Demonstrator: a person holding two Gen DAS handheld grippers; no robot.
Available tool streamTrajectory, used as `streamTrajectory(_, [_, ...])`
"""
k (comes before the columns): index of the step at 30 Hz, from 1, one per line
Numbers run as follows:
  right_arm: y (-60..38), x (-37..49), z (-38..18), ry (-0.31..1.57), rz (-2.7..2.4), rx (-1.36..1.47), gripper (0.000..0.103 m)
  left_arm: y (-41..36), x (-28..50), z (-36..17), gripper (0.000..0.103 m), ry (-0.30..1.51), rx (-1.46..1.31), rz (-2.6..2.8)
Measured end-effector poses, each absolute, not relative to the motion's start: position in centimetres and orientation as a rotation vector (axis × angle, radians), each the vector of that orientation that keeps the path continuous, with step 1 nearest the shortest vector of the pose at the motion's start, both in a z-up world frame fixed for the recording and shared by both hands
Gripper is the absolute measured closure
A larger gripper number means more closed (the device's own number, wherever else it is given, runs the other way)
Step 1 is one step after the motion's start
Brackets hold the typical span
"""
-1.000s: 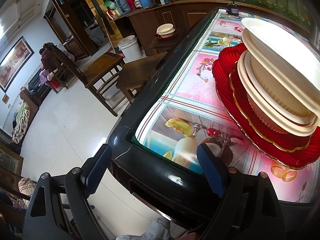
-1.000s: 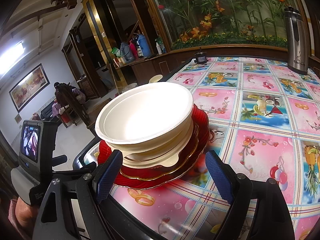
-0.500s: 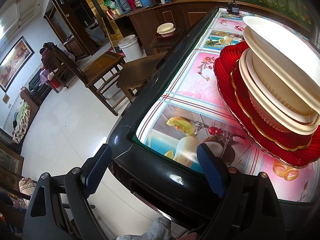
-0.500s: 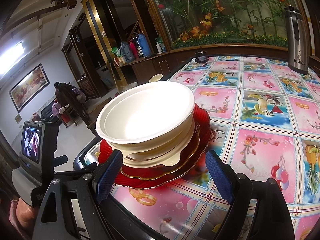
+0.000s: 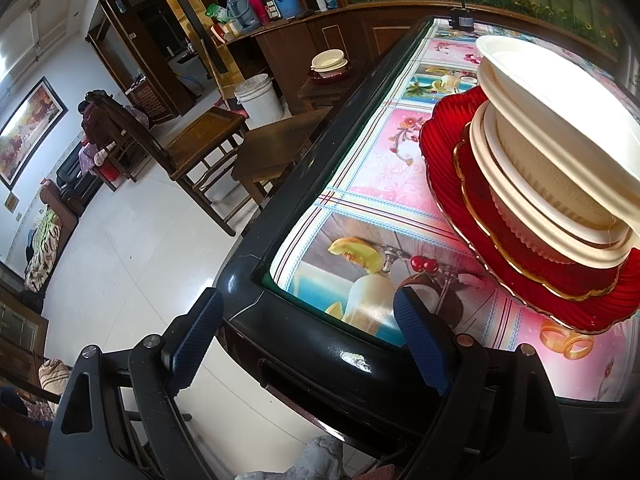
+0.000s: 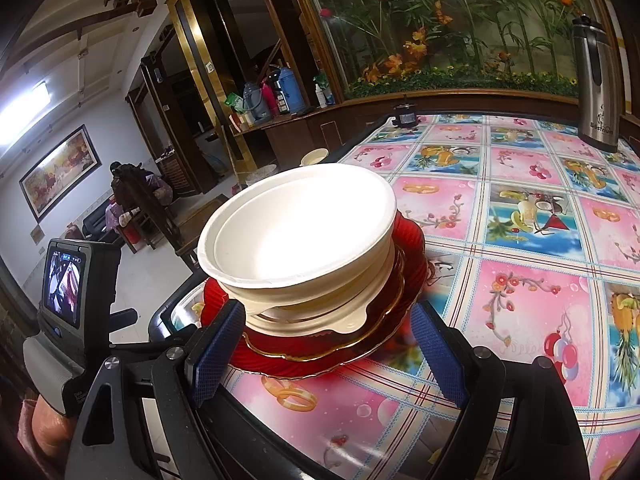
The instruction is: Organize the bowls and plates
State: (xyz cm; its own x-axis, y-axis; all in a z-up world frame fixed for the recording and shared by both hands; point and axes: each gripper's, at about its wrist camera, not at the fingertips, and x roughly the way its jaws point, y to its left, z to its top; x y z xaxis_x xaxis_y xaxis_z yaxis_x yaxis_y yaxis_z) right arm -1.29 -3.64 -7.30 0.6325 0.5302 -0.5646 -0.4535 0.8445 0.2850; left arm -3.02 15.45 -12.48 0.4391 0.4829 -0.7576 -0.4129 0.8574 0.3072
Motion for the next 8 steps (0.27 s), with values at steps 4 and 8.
streamTrajectory(4, [-3.47, -1.35, -7.14, 0.683, 0.568, 0.116, 0.017, 15.02, -3.3, -12.07, 0.015, 0.938, 0.101, 0.55])
streamTrajectory(8, [-3.46, -1.3, -6.93, 0.681, 0.57, 0.115, 0.017, 14.87, -3.33, -11.96, 0.015, 0.941, 0.107, 0.541])
